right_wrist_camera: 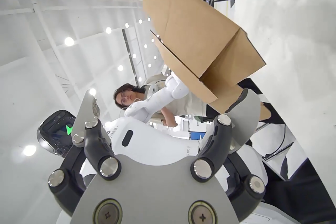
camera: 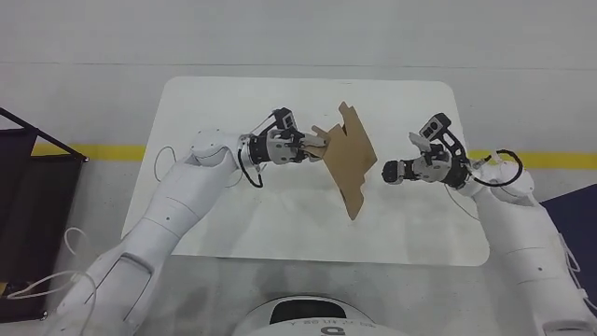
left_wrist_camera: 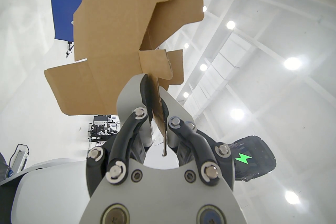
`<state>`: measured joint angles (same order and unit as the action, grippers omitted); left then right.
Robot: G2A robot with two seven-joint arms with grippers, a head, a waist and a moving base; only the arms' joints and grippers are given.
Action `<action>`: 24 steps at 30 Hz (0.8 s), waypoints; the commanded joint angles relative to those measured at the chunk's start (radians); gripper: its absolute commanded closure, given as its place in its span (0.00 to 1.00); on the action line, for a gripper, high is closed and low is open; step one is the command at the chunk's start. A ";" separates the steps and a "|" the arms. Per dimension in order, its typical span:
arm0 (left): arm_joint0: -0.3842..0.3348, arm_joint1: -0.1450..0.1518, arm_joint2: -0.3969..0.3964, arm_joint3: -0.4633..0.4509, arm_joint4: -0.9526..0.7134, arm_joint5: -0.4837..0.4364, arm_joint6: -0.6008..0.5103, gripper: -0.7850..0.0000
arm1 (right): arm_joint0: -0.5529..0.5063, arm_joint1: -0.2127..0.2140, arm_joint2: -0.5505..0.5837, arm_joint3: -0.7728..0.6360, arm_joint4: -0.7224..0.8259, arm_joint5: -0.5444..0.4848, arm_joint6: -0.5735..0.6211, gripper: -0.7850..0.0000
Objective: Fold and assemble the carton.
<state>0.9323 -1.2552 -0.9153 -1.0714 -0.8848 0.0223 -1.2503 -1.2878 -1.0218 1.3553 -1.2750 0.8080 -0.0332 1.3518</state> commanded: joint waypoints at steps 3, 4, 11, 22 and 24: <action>-0.005 -0.002 -0.006 0.009 -0.001 -0.009 -0.006 1.00 | 0.018 -0.014 -0.061 0.023 -0.012 -0.017 -0.036 0.16; -0.005 -0.002 -0.008 0.011 -0.001 -0.009 -0.007 1.00 | 0.026 -0.018 -0.074 0.033 -0.011 -0.016 -0.037 0.15; 0.001 -0.001 -0.023 0.012 0.007 -0.013 -0.014 1.00 | 0.079 -0.030 -0.141 0.100 -0.093 -0.036 -0.048 0.07; -0.004 -0.002 -0.020 0.012 0.057 0.000 -0.009 1.00 | 0.124 -0.045 -0.160 0.166 0.042 0.021 0.051 0.21; -0.006 -0.002 -0.014 0.012 0.078 0.005 -0.009 1.00 | 0.134 -0.047 -0.156 0.185 0.070 0.045 0.061 0.32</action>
<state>0.9277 -1.2576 -0.9324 -1.0591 -0.8179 0.0251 -1.2592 -1.1582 -1.0682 1.1972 -1.0983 0.8660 0.0024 1.4103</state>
